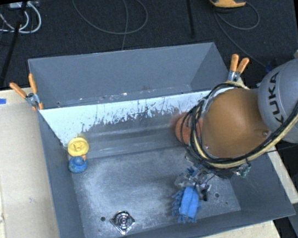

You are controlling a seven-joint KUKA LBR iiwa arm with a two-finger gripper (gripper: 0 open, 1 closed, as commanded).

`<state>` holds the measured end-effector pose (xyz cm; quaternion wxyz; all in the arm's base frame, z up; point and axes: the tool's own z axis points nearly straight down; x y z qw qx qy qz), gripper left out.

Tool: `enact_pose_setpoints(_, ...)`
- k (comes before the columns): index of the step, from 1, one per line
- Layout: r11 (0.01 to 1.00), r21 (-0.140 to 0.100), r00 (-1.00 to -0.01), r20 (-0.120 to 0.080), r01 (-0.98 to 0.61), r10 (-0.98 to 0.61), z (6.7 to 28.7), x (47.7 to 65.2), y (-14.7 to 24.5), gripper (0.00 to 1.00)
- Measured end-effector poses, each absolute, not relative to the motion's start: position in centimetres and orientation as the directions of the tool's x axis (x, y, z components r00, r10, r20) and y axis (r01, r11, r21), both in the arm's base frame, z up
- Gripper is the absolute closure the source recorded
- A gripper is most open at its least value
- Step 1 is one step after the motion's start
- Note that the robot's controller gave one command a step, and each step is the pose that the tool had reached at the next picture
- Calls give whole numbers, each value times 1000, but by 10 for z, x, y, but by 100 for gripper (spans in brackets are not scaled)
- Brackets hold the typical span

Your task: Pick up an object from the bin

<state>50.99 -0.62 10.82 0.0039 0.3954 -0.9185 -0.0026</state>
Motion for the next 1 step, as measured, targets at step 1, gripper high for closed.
enact_pose_setpoints(1,689,4,-689,2,-725,-725,129,511,-6,100)
